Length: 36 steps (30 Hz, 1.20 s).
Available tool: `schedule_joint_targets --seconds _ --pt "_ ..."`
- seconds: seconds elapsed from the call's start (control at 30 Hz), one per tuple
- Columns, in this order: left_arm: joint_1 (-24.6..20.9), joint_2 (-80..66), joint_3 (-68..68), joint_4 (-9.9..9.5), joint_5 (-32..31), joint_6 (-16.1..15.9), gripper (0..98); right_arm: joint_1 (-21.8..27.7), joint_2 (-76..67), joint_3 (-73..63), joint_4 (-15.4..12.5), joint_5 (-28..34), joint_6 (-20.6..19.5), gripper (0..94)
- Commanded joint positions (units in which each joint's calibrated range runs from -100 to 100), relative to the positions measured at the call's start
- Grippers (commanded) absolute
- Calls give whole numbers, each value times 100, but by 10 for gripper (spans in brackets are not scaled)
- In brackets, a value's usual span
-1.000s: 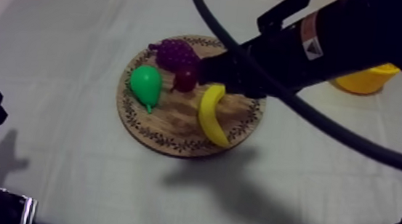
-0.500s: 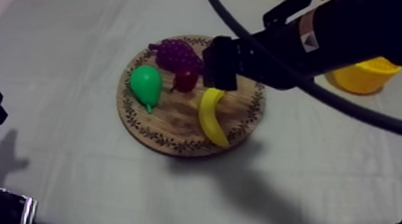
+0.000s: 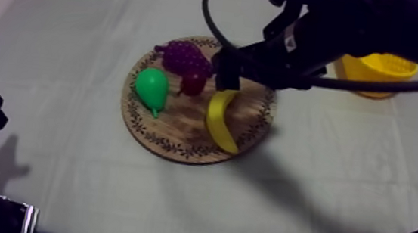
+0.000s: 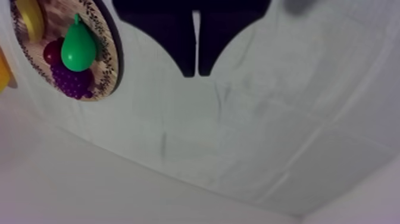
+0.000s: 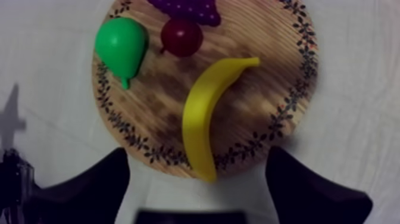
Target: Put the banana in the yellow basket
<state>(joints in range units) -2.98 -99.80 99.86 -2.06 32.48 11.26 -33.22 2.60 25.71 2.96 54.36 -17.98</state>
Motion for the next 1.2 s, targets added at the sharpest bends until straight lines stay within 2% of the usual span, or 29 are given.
schedule_joint_targets --seconds 0.0,0.5,0.97,1.17 --pt "-3 -3 3 -1 2 0 1 21 252 -73 -33 0 61 640" --pt "-3 -3 3 -1 2 0 1 152 1433 -721 -678 492 835 636" --pt "-3 -3 3 -1 2 0 1 302 2537 -1723 -1070 1270 1355 616" --pt "-3 -3 3 -1 2 0 1 334 2885 -2186 -1233 1710 1463 610"
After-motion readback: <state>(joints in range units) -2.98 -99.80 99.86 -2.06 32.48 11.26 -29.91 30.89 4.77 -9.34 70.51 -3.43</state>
